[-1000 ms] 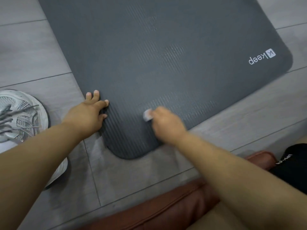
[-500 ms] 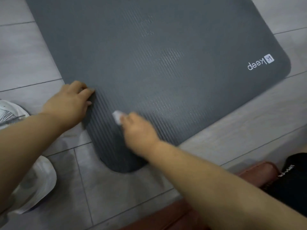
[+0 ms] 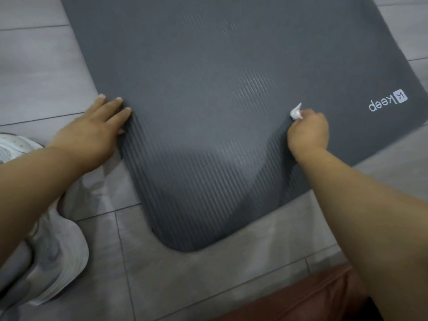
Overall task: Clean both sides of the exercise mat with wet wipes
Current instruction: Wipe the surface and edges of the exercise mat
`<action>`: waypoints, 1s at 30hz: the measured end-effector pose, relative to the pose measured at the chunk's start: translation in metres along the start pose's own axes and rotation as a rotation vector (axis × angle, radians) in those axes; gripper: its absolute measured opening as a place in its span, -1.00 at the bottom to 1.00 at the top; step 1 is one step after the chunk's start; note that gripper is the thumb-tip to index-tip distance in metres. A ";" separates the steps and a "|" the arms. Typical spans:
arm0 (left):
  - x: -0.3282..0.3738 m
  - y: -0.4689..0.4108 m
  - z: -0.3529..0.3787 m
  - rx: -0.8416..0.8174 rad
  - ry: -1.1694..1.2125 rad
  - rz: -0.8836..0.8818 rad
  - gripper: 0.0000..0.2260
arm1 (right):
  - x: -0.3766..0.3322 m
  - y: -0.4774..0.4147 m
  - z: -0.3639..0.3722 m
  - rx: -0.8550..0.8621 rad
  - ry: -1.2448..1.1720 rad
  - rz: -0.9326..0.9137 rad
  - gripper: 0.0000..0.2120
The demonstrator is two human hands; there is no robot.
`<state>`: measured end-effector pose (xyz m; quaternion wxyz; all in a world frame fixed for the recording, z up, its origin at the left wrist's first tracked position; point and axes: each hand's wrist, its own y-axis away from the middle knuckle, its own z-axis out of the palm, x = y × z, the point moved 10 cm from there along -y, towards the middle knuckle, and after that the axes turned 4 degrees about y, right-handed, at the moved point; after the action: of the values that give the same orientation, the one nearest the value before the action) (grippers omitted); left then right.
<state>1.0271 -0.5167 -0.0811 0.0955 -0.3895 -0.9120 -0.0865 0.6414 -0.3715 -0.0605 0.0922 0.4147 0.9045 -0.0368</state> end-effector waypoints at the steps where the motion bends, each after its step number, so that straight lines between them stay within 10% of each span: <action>1: -0.007 -0.002 0.002 -0.009 -0.006 -0.026 -0.56 | -0.004 0.002 0.003 0.013 -0.012 0.049 -0.67; 4: -0.013 -0.004 0.011 -0.045 0.001 -0.031 -0.54 | -0.060 0.032 0.025 0.014 -0.065 -0.069 -0.62; 14: -0.024 -0.006 -0.002 -0.070 0.069 -0.089 -0.56 | -0.224 0.270 0.057 -0.350 -0.235 -1.364 -0.70; 18: -0.017 -0.014 -0.016 -0.016 -0.039 0.026 -0.66 | -0.196 0.158 0.046 -0.160 -0.202 -1.119 -0.66; 25: -0.046 -0.019 -0.006 -0.017 -0.034 0.015 -0.52 | -0.088 -0.042 0.016 0.022 -0.010 -0.139 -0.70; 30: -0.056 -0.020 -0.012 0.050 -0.001 0.102 -0.59 | -0.160 0.011 0.045 0.046 -0.045 -0.319 -0.67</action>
<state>1.0517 -0.5722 -0.0852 0.1088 -0.4329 -0.8930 -0.0585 0.7586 -0.4895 -0.0726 0.0959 0.2670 0.9555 -0.0808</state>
